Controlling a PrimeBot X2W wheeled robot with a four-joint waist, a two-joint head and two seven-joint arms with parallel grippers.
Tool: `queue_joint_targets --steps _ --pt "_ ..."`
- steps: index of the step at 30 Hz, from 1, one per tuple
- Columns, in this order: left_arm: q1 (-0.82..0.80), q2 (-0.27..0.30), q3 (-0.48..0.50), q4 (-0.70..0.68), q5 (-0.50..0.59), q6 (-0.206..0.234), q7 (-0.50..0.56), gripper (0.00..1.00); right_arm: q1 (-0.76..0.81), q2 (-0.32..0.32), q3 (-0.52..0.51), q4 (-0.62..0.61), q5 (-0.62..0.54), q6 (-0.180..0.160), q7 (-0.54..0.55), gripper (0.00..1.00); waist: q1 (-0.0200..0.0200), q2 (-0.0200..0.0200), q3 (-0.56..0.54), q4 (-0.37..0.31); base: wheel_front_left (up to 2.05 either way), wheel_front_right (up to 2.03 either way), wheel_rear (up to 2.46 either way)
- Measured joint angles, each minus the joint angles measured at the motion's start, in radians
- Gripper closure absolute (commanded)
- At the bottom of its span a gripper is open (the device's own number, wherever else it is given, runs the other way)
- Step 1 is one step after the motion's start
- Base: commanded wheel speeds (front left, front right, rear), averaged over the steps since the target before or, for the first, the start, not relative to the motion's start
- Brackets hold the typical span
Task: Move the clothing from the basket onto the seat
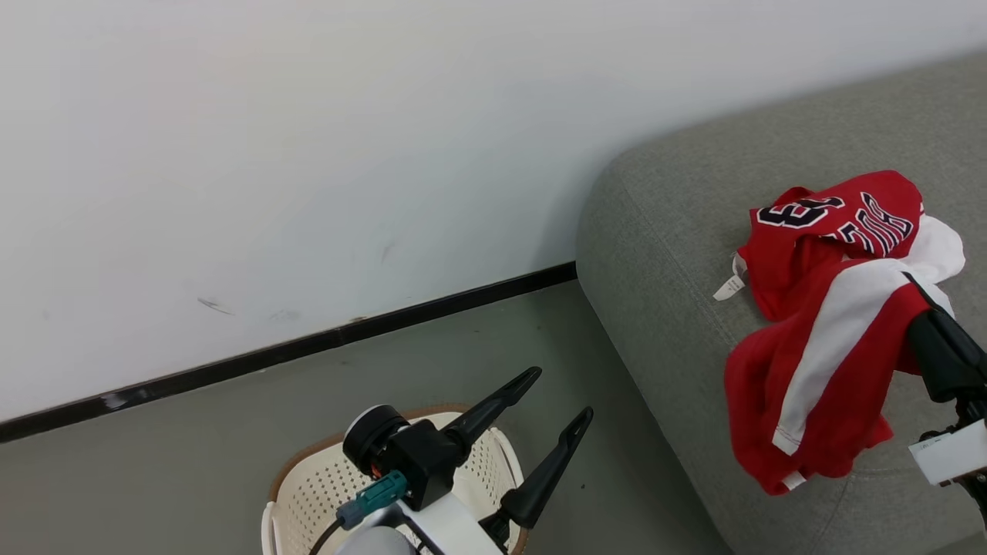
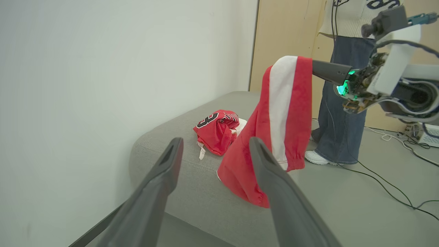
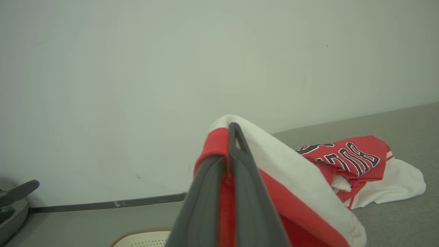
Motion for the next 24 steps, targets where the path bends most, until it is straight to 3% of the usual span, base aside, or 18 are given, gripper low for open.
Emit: queue_joint_targets --steps 5,12,17,24 --pt "0.0 0.0 0.002 0.006 0.0 0.0 -0.001 0.0 -0.045 0.0 -0.009 -0.015 -0.012 0.0 0.0 1.0 0.0 0.0 0.012 -0.03 0.0 0.0 0.0" --pt "0.0 0.007 0.015 0.006 0.002 0.002 -0.001 0.0 -0.232 0.013 -0.134 -0.004 0.047 0.0 0.006 1.0 0.0 0.0 0.043 -0.057 0.0 0.0 0.0" --pt "-0.002 0.026 0.021 0.0 0.015 0.007 -0.001 0.0 -0.34 0.027 -0.216 0.068 0.097 0.0 0.047 1.0 0.0 0.0 0.071 -0.067 0.0 0.0 0.0" --pt "-0.028 0.038 0.033 -0.022 0.029 0.012 -0.001 0.0 -0.446 -0.011 -0.266 0.17 0.07 0.0 0.11 1.0 0.0 0.0 0.11 -0.069 0.0 0.0 0.0"
